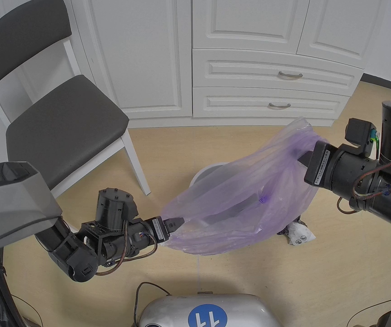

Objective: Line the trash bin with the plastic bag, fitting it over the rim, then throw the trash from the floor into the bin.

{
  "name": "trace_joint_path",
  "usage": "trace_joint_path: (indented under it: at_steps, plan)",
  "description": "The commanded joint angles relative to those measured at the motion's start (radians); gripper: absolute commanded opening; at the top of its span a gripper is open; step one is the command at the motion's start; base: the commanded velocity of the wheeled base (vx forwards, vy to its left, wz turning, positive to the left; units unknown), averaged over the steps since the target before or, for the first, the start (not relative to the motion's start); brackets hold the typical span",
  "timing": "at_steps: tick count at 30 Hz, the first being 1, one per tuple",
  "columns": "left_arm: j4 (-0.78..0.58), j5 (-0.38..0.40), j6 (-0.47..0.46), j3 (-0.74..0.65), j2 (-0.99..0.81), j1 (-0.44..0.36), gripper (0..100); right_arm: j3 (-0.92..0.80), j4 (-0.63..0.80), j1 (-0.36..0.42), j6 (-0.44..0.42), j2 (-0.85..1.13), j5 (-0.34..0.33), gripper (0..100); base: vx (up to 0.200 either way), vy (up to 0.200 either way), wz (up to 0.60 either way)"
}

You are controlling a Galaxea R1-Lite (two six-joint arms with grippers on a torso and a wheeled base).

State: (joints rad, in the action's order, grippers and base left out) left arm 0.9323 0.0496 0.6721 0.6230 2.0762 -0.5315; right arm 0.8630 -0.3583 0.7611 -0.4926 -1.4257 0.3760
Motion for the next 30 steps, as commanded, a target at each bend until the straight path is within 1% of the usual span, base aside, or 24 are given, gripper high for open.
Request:
trace_joint_path:
  at_steps: [1, 4, 9, 10, 12, 13, 14, 15, 17, 18, 19, 20, 30]
  plan:
    - [0.002, 0.046, -0.002, -0.012, -0.01, 0.036, 100, 0.007, 0.001, 0.001, 0.0, 0.016, 0.003, 0, 0.0, 0.0, 0.0]
    - [0.003, 0.076, -0.003, -0.023, -0.004, 0.038, 100, 0.007, 0.001, 0.001, 0.0, 0.024, 0.003, 0, 0.0, 0.0, 0.0]
    - [0.033, 0.081, -0.003, -0.039, 0.001, 0.03, 100, 0.013, 0.001, 0.001, 0.0, 0.028, 0.003, 0, 0.0, 0.0, 0.0]
    - [0.106, 0.098, -0.003, -0.068, 0.028, 0.021, 100, 0.019, 0.002, 0.001, 0.0, 0.031, 0.009, 0, 0.0, 0.0, 0.0]
    - [0.18, 0.124, -0.002, -0.092, 0.056, 0.015, 100, 0.022, 0.002, 0.003, -0.001, 0.033, 0.014, 0, 0.0, 0.0, 0.0]
    - [0.186, 0.125, -0.002, -0.094, 0.059, 0.015, 100, 0.022, 0.002, 0.003, -0.001, 0.033, 0.014, 0, 0.0, 0.0, 0.0]
    - [0.27, 0.139, 0.0, -0.12, 0.088, 0.01, 100, 0.022, 0.002, 0.006, -0.001, 0.034, 0.014, 0, 0.0, 0.0, 0.0]
    - [0.27, 0.139, 0.0, -0.12, 0.088, 0.01, 100, 0.022, 0.002, 0.006, -0.001, 0.034, 0.014, 0, 0.0, 0.0, 0.0]
    - [0.41, 0.141, 0.0, -0.154, 0.15, -0.012, 100, 0.025, 0.002, 0.015, -0.008, 0.036, 0.015, 0, 0.0, 0.0, 0.0]
    - [0.442, 0.139, 0.0, -0.163, 0.167, -0.016, 100, 0.025, 0.002, 0.017, -0.009, 0.037, 0.015, 0, 0.0, 0.0, 0.0]
    - [0.442, 0.139, 0.0, -0.163, 0.167, -0.016, 100, 0.025, 0.002, 0.017, -0.009, 0.037, 0.015, 0, 0.0, 0.0, 0.0]
    - [0.493, 0.141, -0.002, -0.174, 0.193, -0.019, 100, 0.028, 0.002, 0.017, -0.009, 0.037, 0.015, 0, 0.0, 0.0, 0.0]
    - [0.508, 0.141, -0.002, -0.166, 0.231, -0.03, 100, 0.034, 0.002, 0.027, -0.009, 0.062, 0.015, 0, 0.0, 0.0, 0.0]
